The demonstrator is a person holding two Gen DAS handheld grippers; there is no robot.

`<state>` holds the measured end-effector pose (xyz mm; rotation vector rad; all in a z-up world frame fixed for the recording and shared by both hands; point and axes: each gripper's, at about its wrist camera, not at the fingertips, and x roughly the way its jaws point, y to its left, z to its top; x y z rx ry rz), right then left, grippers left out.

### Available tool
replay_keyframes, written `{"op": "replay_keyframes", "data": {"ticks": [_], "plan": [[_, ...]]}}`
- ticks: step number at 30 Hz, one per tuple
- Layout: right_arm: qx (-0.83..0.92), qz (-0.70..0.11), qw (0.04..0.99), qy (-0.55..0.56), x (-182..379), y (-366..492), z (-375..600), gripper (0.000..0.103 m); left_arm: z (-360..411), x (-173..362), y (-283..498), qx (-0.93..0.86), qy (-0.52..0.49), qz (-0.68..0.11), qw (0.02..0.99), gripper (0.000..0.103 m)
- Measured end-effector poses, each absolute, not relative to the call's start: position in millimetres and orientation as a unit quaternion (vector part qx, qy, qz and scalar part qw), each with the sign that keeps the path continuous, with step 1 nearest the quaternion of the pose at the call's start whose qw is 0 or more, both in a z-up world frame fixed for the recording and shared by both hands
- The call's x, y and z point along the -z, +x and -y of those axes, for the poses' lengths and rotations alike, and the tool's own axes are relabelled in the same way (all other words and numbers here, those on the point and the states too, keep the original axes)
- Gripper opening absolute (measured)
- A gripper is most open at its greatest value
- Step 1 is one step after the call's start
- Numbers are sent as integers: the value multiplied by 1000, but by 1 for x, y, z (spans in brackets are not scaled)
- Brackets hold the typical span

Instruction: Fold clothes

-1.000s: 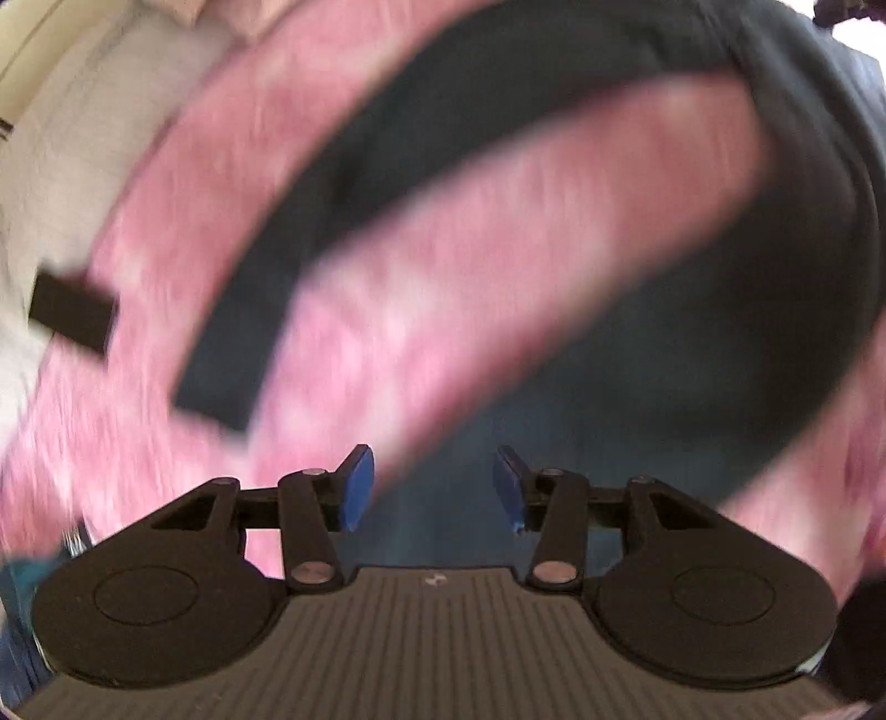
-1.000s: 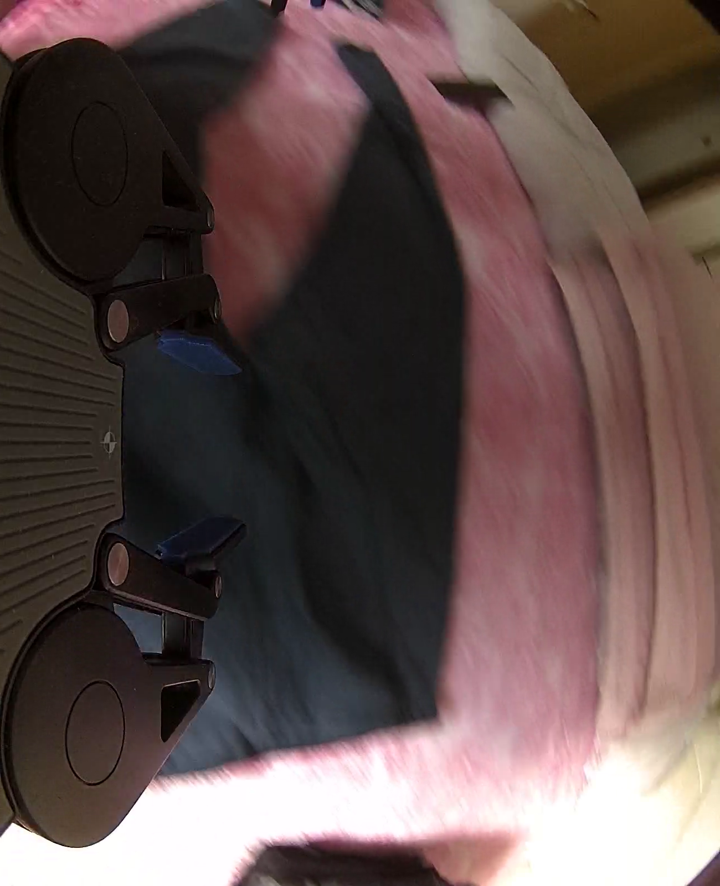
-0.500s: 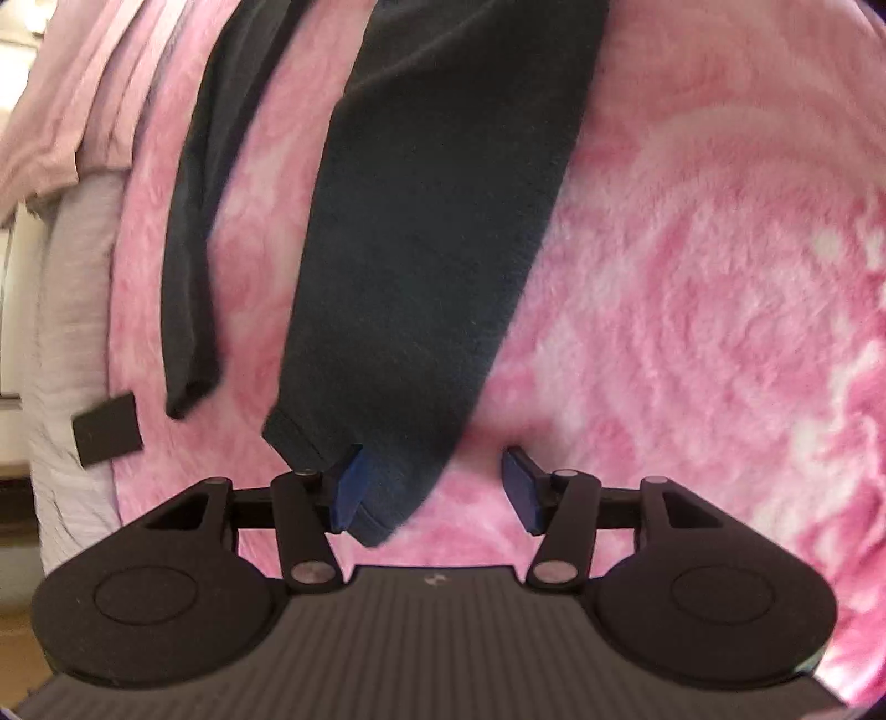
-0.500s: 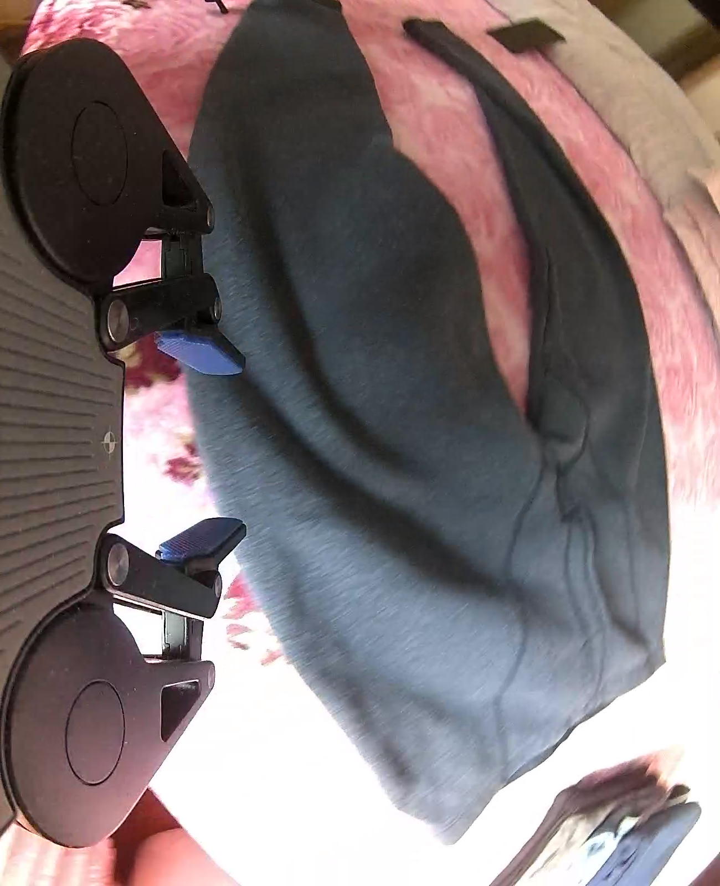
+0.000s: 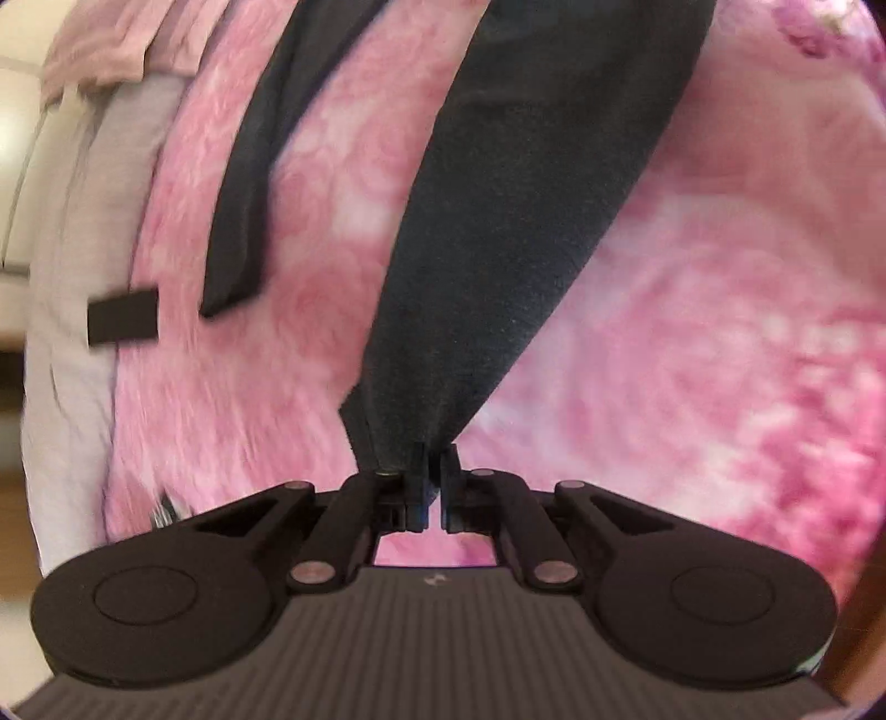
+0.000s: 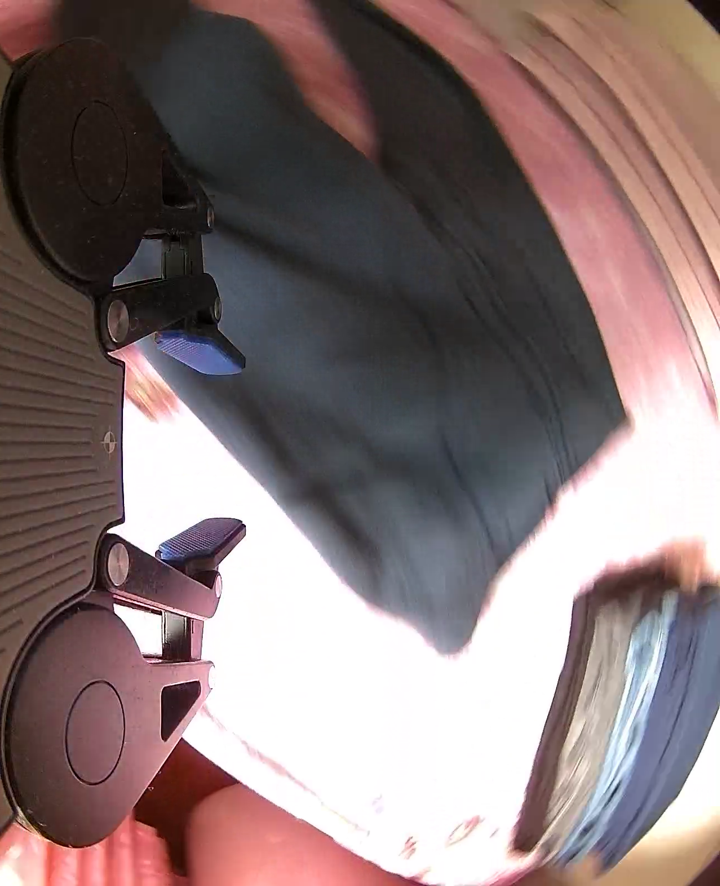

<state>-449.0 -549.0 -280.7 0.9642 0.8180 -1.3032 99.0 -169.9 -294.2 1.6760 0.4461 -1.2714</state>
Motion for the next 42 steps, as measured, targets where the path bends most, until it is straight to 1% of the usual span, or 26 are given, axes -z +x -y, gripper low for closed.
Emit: {"op": "replay_keyframes", "data": {"ticks": [3, 5, 9, 10, 11, 12, 14, 17, 20, 22, 27, 28, 29, 30, 31, 32, 34, 35, 36, 38, 42], "plan": [[600, -287, 588, 461, 296, -502, 584, 61, 155, 290, 83, 493, 698, -233, 464, 2], [608, -246, 578, 486, 309, -529, 607, 61, 149, 293, 69, 478, 711, -251, 451, 2], [593, -192, 596, 505, 328, -558, 644, 61, 155, 299, 45, 445, 724, -272, 452, 2], [590, -187, 598, 510, 330, -562, 650, 58, 159, 299, 41, 438, 724, -275, 457, 2], [587, -188, 597, 514, 330, -566, 654, 29, 162, 299, 39, 431, 723, -278, 462, 2], [585, -189, 595, 517, 330, -571, 658, 14, 166, 299, 39, 425, 723, -280, 468, 2], [575, -188, 599, 525, 328, -581, 660, 8, 171, 293, 39, 417, 722, -280, 475, 2], [568, -214, 619, 499, 300, -595, 649, 6, 173, 276, 36, 412, 724, -278, 479, 2], [561, -216, 631, 491, 269, -613, 636, 6, 162, 259, 30, 415, 720, -284, 478, 2], [557, -234, 643, 471, 259, -614, 629, 6, 152, 255, 23, 419, 717, -293, 474, 2], [567, -260, 616, 482, 282, -605, 629, 7, 138, 278, 22, 417, 718, -312, 462, 3], [570, -266, 615, 475, 281, -599, 628, 9, 139, 282, 23, 416, 721, -311, 459, 3], [573, -273, 615, 468, 281, -594, 627, 23, 139, 287, 24, 414, 724, -311, 456, 4], [576, -279, 615, 461, 280, -589, 626, 31, 140, 291, 26, 409, 728, -314, 452, 6], [580, -287, 614, 452, 278, -583, 624, 49, 141, 294, 28, 403, 733, -317, 448, 9], [585, -297, 614, 439, 272, -577, 620, 56, 140, 294, 30, 399, 735, -318, 446, 15], [596, -313, 613, 414, 260, -567, 612, 56, 138, 289, 35, 401, 726, -325, 455, 24], [597, -315, 616, 406, 254, -562, 609, 56, 137, 286, 38, 400, 722, -328, 460, 27], [599, -317, 618, 399, 248, -557, 606, 56, 135, 282, 42, 397, 717, -331, 467, 27], [590, -323, 630, 389, 240, -540, 602, 56, 133, 272, 52, 392, 705, -336, 487, 32], [550, -339, 663, 377, 235, -488, 597, 56, 137, 258, 77, 384, 685, -327, 526, 33]]}}
